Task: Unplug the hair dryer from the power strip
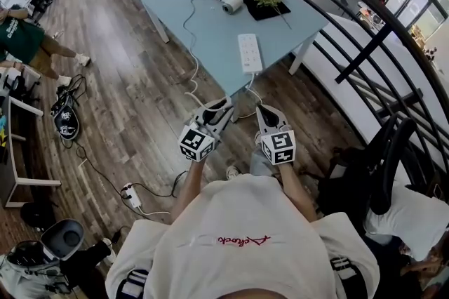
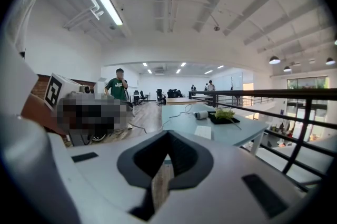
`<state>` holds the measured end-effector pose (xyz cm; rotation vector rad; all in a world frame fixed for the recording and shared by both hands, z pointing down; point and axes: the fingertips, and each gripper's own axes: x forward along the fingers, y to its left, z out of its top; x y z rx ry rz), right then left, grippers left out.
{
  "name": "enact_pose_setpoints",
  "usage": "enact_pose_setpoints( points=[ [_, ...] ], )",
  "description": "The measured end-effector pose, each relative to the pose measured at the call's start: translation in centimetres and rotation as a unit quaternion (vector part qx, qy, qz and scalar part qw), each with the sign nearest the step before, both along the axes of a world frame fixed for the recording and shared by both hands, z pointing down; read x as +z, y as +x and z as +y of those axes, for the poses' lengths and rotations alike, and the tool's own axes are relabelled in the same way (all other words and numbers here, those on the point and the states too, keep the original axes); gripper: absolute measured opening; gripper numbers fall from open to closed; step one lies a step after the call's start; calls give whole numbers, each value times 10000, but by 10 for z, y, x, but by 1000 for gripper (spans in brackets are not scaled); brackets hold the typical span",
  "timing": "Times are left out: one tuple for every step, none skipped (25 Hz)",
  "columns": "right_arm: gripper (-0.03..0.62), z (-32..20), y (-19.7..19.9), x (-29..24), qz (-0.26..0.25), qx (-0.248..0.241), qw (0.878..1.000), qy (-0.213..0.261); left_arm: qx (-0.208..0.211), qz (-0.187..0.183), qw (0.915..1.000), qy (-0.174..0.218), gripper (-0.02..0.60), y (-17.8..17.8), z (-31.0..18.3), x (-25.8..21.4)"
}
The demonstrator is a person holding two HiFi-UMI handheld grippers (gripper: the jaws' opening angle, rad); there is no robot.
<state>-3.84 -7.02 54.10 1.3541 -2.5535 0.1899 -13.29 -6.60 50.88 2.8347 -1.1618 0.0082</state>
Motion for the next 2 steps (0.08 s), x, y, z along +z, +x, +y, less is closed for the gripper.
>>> enact_pose_setpoints(
  points=[
    [17, 0, 1, 0, 8, 5, 10000, -3, 0, -10, 10000, -4, 107, 0, 0, 1],
    [17, 1, 1, 0, 16, 10, 10000, -5, 0, -19, 10000, -8, 107, 0, 1, 2]
  ],
)
